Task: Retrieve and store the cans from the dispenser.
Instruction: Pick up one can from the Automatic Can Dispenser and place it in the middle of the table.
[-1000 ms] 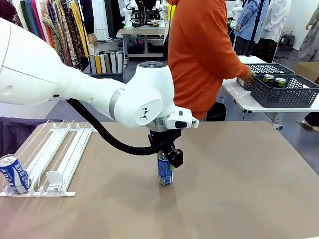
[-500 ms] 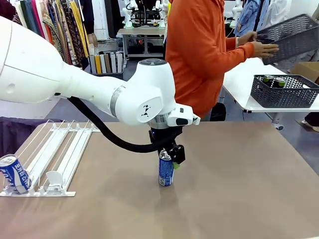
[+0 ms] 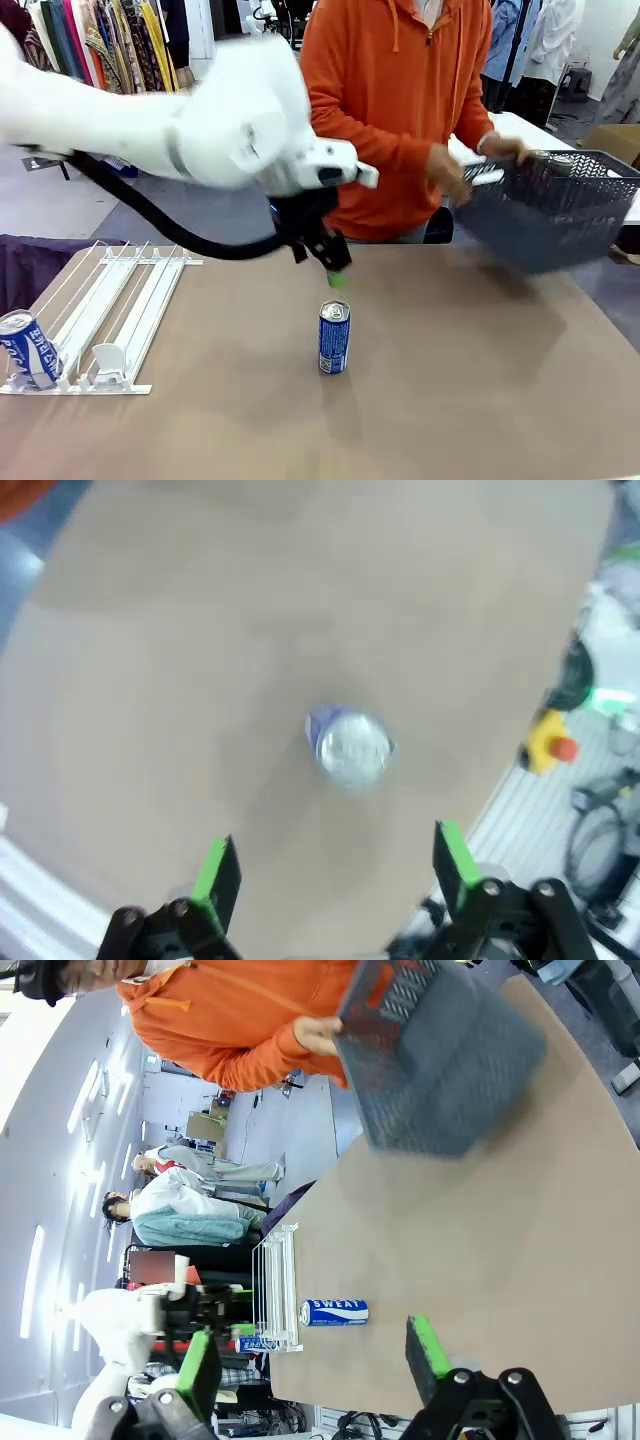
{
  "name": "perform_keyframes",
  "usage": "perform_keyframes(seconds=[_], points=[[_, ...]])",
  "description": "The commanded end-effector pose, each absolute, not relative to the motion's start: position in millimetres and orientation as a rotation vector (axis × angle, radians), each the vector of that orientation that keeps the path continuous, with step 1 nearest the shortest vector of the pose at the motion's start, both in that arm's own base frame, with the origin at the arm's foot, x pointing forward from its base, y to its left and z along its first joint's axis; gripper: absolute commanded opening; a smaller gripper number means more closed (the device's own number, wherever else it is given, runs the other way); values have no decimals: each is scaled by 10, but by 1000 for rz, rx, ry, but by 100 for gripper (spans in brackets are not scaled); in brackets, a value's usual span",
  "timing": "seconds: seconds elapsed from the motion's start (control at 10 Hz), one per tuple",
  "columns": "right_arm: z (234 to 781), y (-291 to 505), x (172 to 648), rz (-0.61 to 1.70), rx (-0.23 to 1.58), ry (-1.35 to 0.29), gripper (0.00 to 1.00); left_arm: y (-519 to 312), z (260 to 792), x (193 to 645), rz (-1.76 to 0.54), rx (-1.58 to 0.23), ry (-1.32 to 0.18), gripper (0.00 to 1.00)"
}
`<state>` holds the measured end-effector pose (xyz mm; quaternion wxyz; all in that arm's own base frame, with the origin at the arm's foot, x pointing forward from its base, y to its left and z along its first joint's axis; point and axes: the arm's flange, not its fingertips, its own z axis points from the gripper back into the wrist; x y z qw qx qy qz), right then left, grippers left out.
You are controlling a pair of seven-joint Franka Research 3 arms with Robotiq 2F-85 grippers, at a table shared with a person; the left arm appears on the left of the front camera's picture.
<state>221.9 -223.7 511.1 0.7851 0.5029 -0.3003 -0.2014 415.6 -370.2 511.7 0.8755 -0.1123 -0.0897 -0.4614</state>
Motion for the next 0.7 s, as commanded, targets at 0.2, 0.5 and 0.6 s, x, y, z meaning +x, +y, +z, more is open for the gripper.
perform_keyframes(seconds=[0.2, 0.5, 0.6], points=[[5122, -2242, 2243, -413, 1109, -684, 100, -1415, 5769, 4252, -761, -523, -163, 100], [5122, -2242, 2243, -413, 1109, -684, 100, 368, 5753, 3959, -464, -766, -251, 100], [5122, -2242, 2243, -413, 1109, -684, 100, 793, 5618, 3797, -352, -831, -285, 100]])
